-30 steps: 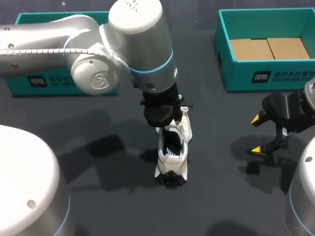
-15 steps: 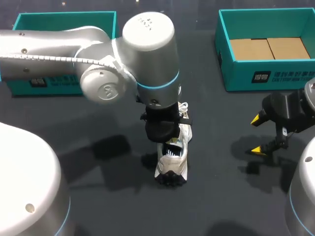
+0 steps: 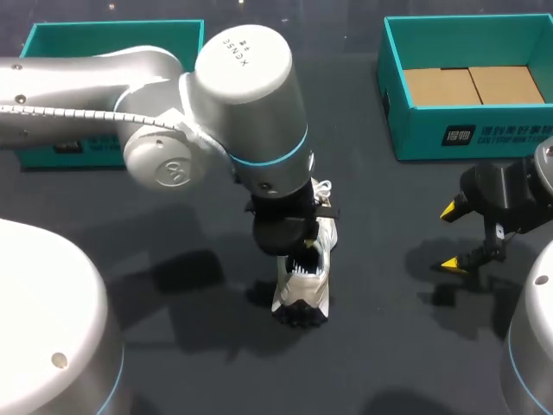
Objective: Take the shoe out of the shoebox, open the shoe tongue, remove and reinsert the insole, then place the shoe into the shoebox
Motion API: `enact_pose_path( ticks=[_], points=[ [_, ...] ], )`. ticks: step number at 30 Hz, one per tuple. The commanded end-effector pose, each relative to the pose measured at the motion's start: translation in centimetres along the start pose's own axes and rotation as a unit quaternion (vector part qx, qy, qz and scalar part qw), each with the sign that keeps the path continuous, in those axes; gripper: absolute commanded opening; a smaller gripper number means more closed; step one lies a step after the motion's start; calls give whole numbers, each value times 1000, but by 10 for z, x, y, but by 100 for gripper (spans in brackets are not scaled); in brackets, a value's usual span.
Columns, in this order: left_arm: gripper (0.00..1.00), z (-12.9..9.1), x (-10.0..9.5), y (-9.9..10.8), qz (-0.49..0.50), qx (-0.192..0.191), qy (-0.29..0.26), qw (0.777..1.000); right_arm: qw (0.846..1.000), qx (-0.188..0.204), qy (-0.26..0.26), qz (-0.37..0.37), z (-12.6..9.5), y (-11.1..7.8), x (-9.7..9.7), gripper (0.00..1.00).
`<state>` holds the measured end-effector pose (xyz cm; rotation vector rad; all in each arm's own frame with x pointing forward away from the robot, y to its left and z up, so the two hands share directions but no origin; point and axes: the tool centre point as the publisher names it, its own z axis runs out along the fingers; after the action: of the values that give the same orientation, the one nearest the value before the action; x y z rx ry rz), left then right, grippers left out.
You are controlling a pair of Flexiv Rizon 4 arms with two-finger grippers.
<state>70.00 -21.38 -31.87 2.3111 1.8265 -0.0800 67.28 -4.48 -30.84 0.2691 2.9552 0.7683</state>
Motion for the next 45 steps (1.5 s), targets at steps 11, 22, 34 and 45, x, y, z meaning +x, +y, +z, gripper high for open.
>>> enact_pose_path(
  ticks=[11, 22, 34, 45],
  points=[
    [28, -33, 8, -11, -30, -3, -12, 999, 1000, 1, -1, 0, 0, 0, 1, 100],
    [42, -87, 11, -13, -196, 55, 29, 979, 1000, 1, -1, 0, 0, 0, 1, 100],
    [100, -86, 11, -23, -307, -56, 104, 944, 1000, 1, -1, 0, 0, 0, 1, 100],
    [100, -87, 13, -53, -531, -9, 21, 847, 1000, 1, -1, 0, 0, 0, 1, 100]
  ],
)
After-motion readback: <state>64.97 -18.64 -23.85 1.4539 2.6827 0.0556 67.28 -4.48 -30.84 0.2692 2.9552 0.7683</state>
